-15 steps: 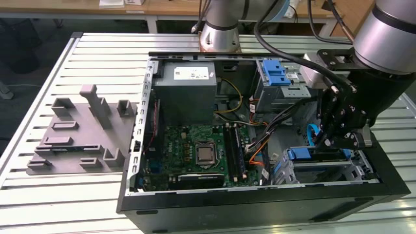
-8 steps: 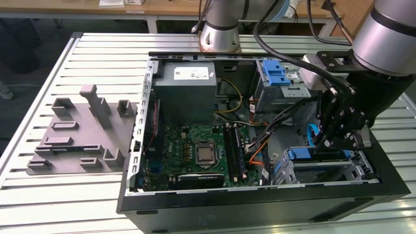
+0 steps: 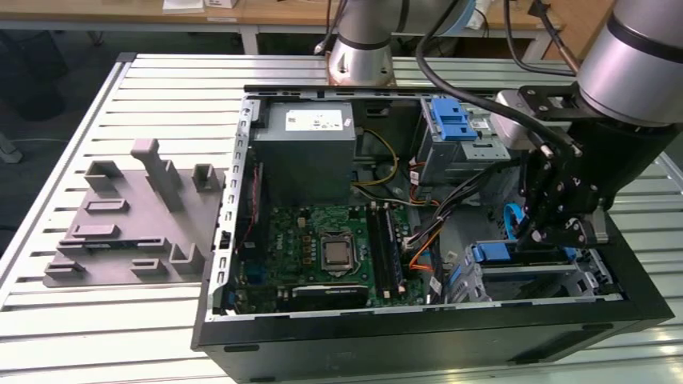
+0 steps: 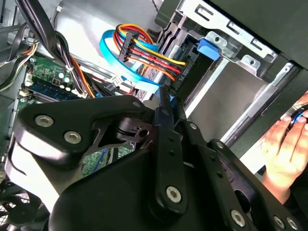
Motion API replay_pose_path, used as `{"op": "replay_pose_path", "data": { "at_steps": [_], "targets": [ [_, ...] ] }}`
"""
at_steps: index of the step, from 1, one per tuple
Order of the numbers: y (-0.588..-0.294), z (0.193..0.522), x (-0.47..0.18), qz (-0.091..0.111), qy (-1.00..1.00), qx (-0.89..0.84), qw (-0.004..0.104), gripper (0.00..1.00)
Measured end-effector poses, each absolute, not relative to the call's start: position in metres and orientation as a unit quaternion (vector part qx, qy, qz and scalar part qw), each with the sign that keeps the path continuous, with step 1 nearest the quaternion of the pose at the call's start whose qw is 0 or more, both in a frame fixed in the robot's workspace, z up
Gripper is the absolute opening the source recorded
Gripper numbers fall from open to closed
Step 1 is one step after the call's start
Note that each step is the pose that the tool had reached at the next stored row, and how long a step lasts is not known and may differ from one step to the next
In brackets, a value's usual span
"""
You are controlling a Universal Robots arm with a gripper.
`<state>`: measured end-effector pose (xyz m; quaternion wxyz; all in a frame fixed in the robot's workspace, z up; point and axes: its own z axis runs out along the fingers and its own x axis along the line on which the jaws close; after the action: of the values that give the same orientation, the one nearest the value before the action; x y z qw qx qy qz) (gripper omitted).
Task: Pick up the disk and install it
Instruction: 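Insert the second disk wire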
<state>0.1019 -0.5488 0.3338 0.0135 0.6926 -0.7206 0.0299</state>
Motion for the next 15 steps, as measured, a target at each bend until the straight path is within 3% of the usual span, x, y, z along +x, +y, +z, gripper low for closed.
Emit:
{"op": "replay_pose_path", "data": {
  "at_steps": [15],
  "targets": [
    [-0.5490, 0.3293, 0.1019, 0.030, -0.721, 0.693, 0.014, 0.16]
  ]
}}
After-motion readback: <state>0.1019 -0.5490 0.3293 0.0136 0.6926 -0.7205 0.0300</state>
